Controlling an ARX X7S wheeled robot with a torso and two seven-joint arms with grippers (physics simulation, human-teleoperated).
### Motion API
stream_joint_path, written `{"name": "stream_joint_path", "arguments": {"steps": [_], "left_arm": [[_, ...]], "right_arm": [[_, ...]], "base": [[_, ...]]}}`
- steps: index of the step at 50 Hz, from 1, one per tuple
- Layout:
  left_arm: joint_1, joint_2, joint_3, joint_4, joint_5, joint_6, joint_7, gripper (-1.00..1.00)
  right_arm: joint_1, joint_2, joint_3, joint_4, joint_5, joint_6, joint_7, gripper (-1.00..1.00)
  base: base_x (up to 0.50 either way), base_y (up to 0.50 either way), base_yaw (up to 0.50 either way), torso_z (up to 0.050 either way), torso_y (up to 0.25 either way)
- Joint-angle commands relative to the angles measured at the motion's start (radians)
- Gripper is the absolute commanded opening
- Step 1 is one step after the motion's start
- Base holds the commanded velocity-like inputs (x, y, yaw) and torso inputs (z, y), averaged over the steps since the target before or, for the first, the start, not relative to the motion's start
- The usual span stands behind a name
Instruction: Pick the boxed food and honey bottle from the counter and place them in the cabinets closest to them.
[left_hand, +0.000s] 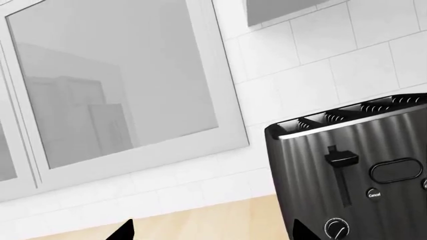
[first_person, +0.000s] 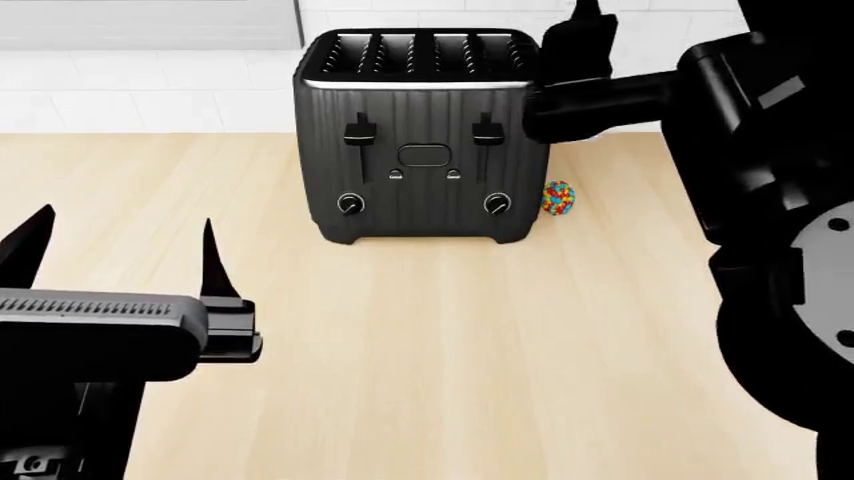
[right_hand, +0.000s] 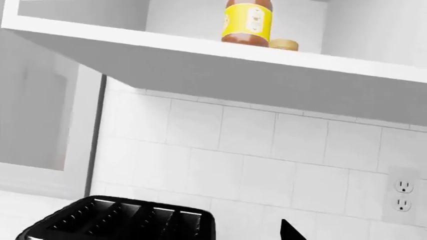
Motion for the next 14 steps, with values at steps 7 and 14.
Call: {"name": "stream_joint_path", "arguments": {"steps": [7, 14], "left_arm": [[-0.014, -0.015, 0.005, 0.007, -0.016, 0.009, -0.010, 1.00], [-0.024, -0.021, 0.009, 0.014, -0.024, 0.012, -0.019, 1.00]], "right_arm": [[-0.193, 0.051, 0.043, -0.088, 0.007, -0.044, 0.038, 1.00], [-0.246, 0.074, 0.063, -0.118, 0.022, -0.060, 0.061, 1.00]], "base": [[0.00, 0.00, 0.00, 0.000, 0.000], [0.00, 0.00, 0.00, 0.000, 0.000]]}}
